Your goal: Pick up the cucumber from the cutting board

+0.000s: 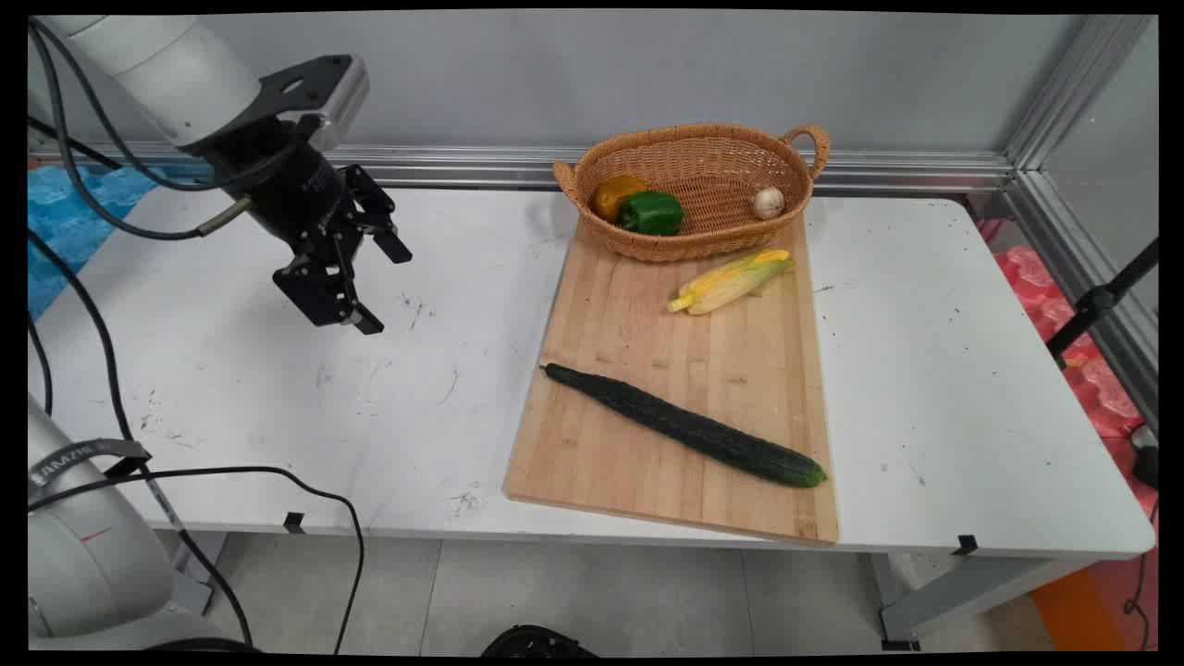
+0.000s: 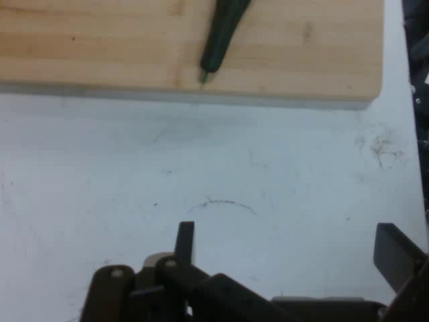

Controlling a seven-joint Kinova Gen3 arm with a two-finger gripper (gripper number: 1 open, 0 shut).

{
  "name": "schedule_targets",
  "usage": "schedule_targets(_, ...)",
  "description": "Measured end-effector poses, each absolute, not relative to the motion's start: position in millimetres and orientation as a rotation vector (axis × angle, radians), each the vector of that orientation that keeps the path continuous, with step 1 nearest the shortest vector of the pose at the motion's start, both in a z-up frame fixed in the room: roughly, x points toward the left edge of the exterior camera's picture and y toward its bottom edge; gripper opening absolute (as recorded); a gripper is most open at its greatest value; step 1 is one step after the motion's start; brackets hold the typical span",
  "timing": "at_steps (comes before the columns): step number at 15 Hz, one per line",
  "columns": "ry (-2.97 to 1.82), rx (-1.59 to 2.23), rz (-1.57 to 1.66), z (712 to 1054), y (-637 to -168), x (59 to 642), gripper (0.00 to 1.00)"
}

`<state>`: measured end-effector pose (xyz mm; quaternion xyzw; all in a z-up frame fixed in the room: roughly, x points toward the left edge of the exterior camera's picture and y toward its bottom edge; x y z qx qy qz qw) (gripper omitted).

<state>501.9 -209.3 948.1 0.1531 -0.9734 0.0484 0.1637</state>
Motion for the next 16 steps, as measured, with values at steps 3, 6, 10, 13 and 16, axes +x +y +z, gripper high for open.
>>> schedule_targets(3,-2.748,0.41,0.142,946,-213,491,1.0)
schedule_targets(6,-2.713,0.376,0.142,942,-224,468,1.0)
schedule_targets(10,-2.668,0.299,0.14,929,-244,422,1.0)
schedule_targets(13,-2.649,0.238,0.135,913,-258,388,1.0)
schedule_targets(16,-2.641,0.184,0.126,891,-271,358,1.0)
